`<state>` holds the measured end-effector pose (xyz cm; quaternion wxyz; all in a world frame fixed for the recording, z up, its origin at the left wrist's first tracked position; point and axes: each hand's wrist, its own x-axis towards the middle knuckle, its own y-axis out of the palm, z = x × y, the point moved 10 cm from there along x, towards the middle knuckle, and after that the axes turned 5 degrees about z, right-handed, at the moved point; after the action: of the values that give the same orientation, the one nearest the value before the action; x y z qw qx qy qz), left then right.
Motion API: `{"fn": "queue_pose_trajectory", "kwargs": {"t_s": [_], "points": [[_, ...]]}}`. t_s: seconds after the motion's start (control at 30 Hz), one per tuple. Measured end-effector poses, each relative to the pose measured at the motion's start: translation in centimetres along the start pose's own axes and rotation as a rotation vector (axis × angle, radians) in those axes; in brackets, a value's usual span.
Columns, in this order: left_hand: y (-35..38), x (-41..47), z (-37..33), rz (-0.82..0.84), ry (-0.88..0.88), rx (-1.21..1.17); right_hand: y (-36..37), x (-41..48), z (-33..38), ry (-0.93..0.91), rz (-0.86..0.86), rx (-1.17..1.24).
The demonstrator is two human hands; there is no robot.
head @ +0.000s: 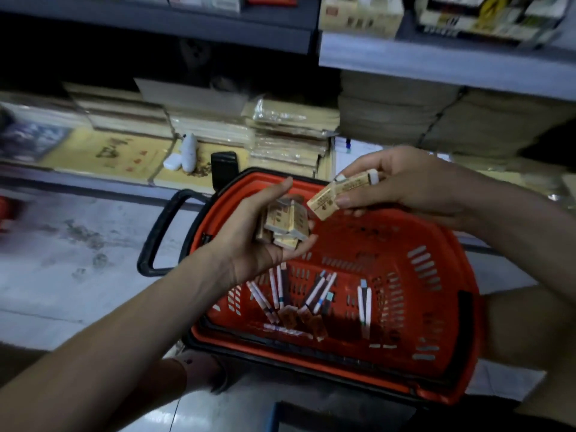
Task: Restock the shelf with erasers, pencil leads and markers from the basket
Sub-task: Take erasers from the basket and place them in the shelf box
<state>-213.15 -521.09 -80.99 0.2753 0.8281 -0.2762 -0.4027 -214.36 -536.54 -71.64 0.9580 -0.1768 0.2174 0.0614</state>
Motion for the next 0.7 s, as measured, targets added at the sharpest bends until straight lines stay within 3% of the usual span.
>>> {"fn": "queue_pose_trajectory", "kwargs": {"t_s": [0.17,0.33,0.57,0.7], "points": [[5.1,-0.8,-3.2,0.138,0.109,0.034,-0.9,0.4,3.9,-0.075,0.014,0.140],[8.3,-0.7,-7.0,0.155,0.243,0.046,-4.0,0.8,7.0,-0.196,-0.119,0.313],[11.3,0.0,-13.4,0.134,0.444,0.020,-6.2,0.9,10.5,-0.290,-0.048,0.545],[12.0,0.5,-16.0,0.146,0.488,-0.064,-10.4,1.4,11.3,-0.353,-0.242,0.481]]}}
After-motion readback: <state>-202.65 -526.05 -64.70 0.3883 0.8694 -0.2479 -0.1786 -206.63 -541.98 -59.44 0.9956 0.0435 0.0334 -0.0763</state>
